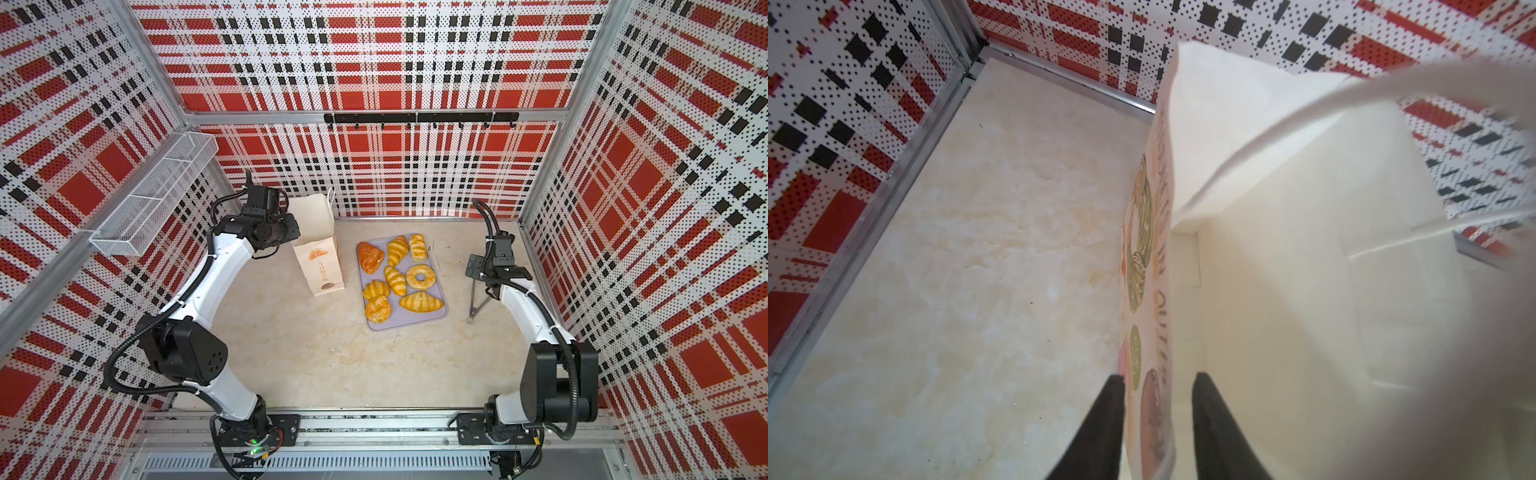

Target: Place the fake bread into the paper bag

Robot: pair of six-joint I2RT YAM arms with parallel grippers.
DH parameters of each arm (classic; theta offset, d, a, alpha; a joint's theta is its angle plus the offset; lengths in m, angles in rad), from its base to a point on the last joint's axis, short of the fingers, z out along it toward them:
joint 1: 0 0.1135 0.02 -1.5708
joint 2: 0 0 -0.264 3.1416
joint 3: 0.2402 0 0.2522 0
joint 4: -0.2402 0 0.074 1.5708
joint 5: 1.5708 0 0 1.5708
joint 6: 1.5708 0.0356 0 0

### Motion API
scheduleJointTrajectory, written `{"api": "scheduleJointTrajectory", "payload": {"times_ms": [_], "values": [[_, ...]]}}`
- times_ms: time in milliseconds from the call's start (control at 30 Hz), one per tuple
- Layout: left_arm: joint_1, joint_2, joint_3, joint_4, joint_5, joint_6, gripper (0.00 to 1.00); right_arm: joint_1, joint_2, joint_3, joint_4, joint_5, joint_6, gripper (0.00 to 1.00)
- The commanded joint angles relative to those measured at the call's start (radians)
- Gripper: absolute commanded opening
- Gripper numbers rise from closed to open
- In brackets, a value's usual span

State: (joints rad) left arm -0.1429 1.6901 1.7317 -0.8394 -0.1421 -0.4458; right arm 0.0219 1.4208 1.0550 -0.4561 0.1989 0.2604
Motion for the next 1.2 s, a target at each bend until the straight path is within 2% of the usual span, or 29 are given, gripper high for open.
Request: {"api": "scheduleJointTrajectory", "payload": {"times_ms": [0,133,267,400,733,1167], "values": [[0.021,-0.007,0.020,0.007,0.021,-0.014,0.23,0.001,-0.036,-0.018,-0.035,0.030,0.032,0.94],[0.037,-0.015,0.019,0.015,0.029,-0.009,0.13,0.000,-0.040,-0.028,-0.043,-0.003,0.051,0.92],[0.060,-0.028,0.005,0.022,0.045,-0.008,0.08,0.005,-0.042,-0.036,-0.029,-0.064,0.058,0.88],[0.083,-0.042,-0.009,0.030,0.066,0.000,0.07,0.028,-0.032,-0.034,-0.042,-0.044,0.052,0.87],[0.138,-0.088,-0.076,0.033,0.086,0.012,0.07,0.042,0.008,-0.017,-0.130,0.024,0.122,0.86],[0.150,-0.107,-0.098,0.039,0.105,0.033,0.09,0.040,0.042,-0.045,-0.213,0.141,0.224,0.78]]}}
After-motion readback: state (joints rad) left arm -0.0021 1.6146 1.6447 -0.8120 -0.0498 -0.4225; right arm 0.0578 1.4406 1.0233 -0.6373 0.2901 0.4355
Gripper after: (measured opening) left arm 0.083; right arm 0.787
